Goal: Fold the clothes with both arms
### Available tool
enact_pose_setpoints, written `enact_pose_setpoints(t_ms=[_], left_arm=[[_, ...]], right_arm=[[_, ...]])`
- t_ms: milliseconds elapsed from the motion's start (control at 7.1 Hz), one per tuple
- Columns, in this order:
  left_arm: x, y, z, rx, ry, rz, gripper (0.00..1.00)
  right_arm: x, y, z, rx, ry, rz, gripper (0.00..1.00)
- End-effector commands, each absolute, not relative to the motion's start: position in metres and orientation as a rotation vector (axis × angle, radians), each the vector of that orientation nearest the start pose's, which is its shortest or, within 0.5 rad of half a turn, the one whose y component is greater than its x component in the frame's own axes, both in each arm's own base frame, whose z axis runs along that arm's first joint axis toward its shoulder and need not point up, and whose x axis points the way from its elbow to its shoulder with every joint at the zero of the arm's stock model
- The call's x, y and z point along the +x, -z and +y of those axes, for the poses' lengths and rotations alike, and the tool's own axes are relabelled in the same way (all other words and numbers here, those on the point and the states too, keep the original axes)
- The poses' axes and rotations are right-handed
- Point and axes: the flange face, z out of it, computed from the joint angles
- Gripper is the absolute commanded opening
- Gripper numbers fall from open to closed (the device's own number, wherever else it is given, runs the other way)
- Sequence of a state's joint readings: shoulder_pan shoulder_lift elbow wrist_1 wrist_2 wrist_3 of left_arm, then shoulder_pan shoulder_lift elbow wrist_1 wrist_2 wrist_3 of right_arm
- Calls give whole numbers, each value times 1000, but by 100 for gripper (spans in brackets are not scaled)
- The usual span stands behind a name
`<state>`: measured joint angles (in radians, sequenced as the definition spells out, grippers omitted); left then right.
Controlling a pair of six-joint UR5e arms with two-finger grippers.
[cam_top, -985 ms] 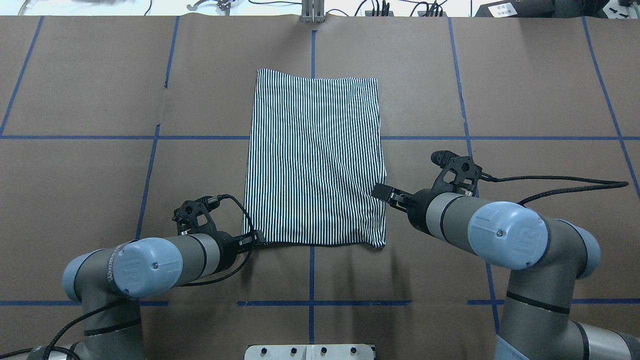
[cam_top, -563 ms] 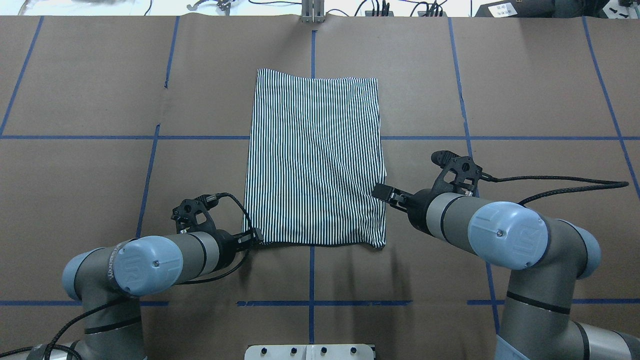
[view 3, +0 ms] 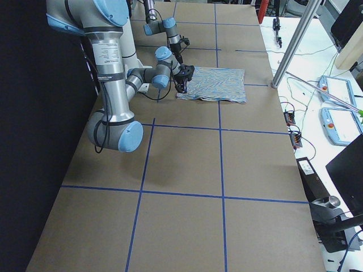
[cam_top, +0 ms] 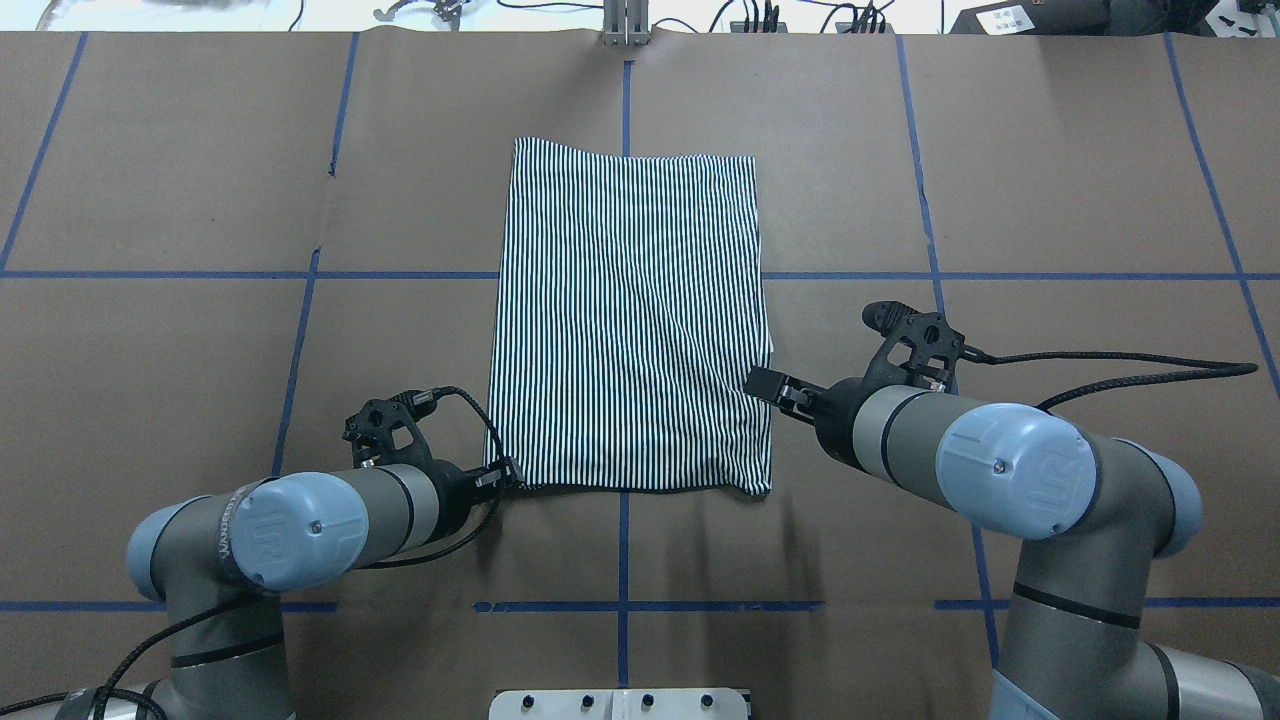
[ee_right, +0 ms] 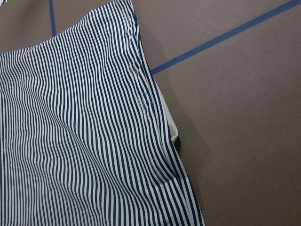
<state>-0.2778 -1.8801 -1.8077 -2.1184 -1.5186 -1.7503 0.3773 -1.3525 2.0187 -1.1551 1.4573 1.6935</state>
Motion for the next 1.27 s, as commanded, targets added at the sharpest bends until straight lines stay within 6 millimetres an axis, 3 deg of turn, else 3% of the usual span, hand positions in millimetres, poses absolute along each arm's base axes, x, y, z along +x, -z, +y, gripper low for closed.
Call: enact_pose_setpoints(t_ms=[0,141,563,704,985,1126], left_arm=[[538,-321,-297,102,441,1100,34],[538,-320,-297,101,439,1101,2],[537,-320,-298,110,430,1100,0],[537,-319,-298,110,430,1102,0],[537,-318,-298,111,430,1105,0],[536,-317,-299,112,431,1106,0]], right_arm=[[-444,-294,-331,241,-511,-1072,100],[-444,-293,-331,242,-511,-1073,100],[-445,-292,-331,243,-512,-1073,100],[-451,-287,-330,208,-572,-1083,96],[-487,-230,-334,118,-699,-984,70],[-506,-224,-329,88,-723,-920,70]])
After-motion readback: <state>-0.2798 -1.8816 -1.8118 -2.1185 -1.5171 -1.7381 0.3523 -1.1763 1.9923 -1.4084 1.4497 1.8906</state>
